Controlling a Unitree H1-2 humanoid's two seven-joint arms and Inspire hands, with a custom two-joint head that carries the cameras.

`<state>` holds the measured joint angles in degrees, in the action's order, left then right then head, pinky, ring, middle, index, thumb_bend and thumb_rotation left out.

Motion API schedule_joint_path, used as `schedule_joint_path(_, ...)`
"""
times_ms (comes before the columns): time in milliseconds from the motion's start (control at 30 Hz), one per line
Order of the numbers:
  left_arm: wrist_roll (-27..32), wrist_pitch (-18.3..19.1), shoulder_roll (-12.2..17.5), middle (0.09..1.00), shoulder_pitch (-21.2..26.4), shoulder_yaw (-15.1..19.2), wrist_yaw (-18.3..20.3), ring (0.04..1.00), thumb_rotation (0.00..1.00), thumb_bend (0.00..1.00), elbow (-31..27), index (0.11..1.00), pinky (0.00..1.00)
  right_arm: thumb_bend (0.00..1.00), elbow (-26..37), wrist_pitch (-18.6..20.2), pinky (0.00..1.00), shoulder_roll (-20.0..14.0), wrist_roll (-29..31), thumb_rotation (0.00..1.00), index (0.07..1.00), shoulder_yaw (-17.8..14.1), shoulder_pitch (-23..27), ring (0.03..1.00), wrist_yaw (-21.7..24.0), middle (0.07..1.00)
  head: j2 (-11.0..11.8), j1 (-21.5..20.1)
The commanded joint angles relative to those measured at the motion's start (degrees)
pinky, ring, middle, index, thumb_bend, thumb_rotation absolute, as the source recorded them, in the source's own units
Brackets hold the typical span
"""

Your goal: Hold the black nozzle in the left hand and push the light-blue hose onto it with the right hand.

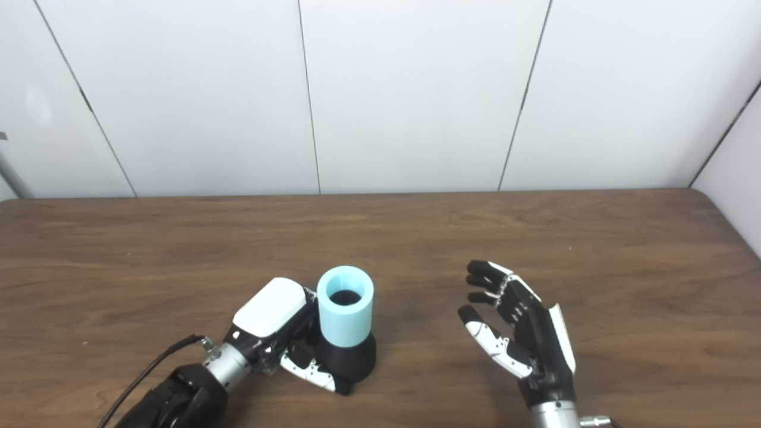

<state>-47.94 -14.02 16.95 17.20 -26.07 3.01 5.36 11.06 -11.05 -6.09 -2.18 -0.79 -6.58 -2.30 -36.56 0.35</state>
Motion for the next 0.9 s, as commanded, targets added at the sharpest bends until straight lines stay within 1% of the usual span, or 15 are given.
schedule_joint_path(0, 0.2, 0.5, 0.1, 0.466, -0.1, 0.4, 0.3, 0.351, 0.00, 0.52, 0.3, 0.484, 0.26, 0.25, 0.5, -1.4, 0.65, -0.3, -1.7, 0.30, 0.718, -0.4, 1.0, 0.753, -0.2, 0.768, -0.1, 0.1)
schedule_joint_path(33, 0.3, 0.8, 0.1, 0.494, -0.2, 0.5, 0.7, 0.426, 0.00, 0.52, 0.0, 0.473, 0.32, 0.26, 0.5, -1.2, 0.66, -0.2, -2.0, 0.32, 0.719, -0.5, 1.0, 0.755, -0.2, 0.770, -0.1, 0.2)
schedule_joint_path(67, 0.4, 1.2, 0.0, 0.512, -0.4, 0.7, 0.8, 0.473, 0.00, 0.52, -0.2, 0.467, 0.36, 0.26, 0.4, -1.0, 0.66, -0.1, -2.0, 0.33, 0.720, -0.6, 1.0, 0.757, -0.1, 0.771, -0.1, 0.2)
schedule_joint_path(100, 0.3, 1.6, -0.1, 0.590, -0.6, 0.8, 0.9, 0.550, 0.00, 0.72, -0.5, 0.552, 0.42, 0.27, 0.3, -1.0, 0.67, -0.1, -2.0, 0.34, 0.723, -0.7, 1.0, 0.763, -0.1, 0.776, -0.1, 0.2)
schedule_joint_path(133, -0.1, 2.0, -0.1, 0.649, -0.8, 0.9, 1.0, 0.618, 0.00, 0.85, -0.8, 0.619, 0.47, 0.27, 0.2, -1.0, 0.67, -0.1, -2.1, 0.34, 0.725, -0.7, 1.1, 0.767, -0.1, 0.778, -0.2, 0.1)
schedule_joint_path(167, -0.4, 2.4, 0.0, 0.714, -0.9, 1.0, 1.1, 0.693, 0.00, 0.93, -1.1, 0.695, 0.52, 0.27, 0.2, -0.9, 0.68, 0.0, -2.1, 0.33, 0.723, -0.8, 1.1, 0.767, -0.2, 0.777, -0.2, 0.1)
schedule_joint_path(200, -0.6, 2.8, 0.0, 0.751, -1.0, 1.0, 1.4, 0.735, 0.00, 0.97, -1.4, 0.736, 0.55, 0.27, 0.2, -0.8, 0.67, 0.1, -2.3, 0.33, 0.722, -0.9, 1.1, 0.765, -0.3, 0.775, -0.2, 0.1)
schedule_joint_path(267, -1.0, 3.7, 0.1, 0.821, -1.1, 1.0, 1.8, 0.812, 0.01, 0.99, -1.8, 0.820, 0.66, 0.27, 0.1, -0.5, 0.67, 0.3, -2.8, 0.32, 0.721, -1.1, 1.2, 0.759, -0.5, 0.772, -0.2, 0.1)
schedule_joint_path(300, -1.1, 4.3, 0.1, 0.838, -1.2, 1.0, 2.2, 0.830, 0.02, 1.00, -1.9, 0.843, 0.69, 0.27, -0.1, -0.5, 0.66, 0.3, -2.8, 0.32, 0.720, -1.2, 1.2, 0.758, -0.4, 0.772, -0.2, 0.1)
schedule_joint_path(333, -1.0, 4.9, 0.1, 0.863, -1.2, 1.0, 2.8, 0.859, 0.06, 1.00, -2.1, 0.875, 0.73, 0.27, -0.3, -0.3, 0.66, 0.3, -2.6, 0.33, 0.722, -1.2, 1.2, 0.758, -0.3, 0.773, -0.1, 0.1)
schedule_joint_path(467, 0.0, 7.0, 0.2, 0.939, -1.3, 1.4, 5.2, 0.935, 0.21, 1.00, -3.1, 0.958, 0.83, 0.27, 0.0, 1.2, 0.67, 0.5, -2.5, 0.34, 0.731, -1.4, 1.2, 0.768, -0.2, 0.782, -0.2, 0.3)
schedule_joint_path(567, 1.0, 7.8, 0.3, 0.976, -1.3, 2.0, 6.3, 0.976, 0.28, 1.00, -3.5, 0.993, 0.87, 0.27, 0.1, 1.7, 0.67, 0.8, -2.9, 0.33, 0.733, -1.5, 1.3, 0.767, -0.3, 0.780, -0.3, 0.3)
schedule_joint_path(733, 3.0, 9.5, 0.6, 1.000, -1.6, 3.1, 9.2, 1.000, 0.32, 1.00, -5.3, 1.000, 0.93, 0.27, 0.2, 2.3, 0.66, 1.1, -3.8, 0.32, 0.725, -1.7, 1.3, 0.764, -0.5, 0.778, -0.3, 0.5)
schedule_joint_path(833, 9.3, 10.3, 0.1, 1.000, -2.1, 5.6, 11.1, 1.000, 0.36, 1.00, -6.0, 1.000, 0.98, 0.27, 0.1, 2.8, 0.67, 1.2, -5.6, 0.34, 0.730, -1.7, 1.4, 0.768, -1.0, 0.780, 0.0, 0.6)
schedule_joint_path(867, 13.0, 10.6, -0.1, 1.000, -2.2, 6.9, 12.1, 1.000, 0.37, 1.00, -6.2, 1.000, 0.99, 0.27, 0.1, 3.2, 0.67, 1.3, -6.0, 0.35, 0.731, -1.8, 1.4, 0.770, -1.2, 0.781, 0.1, 0.6)
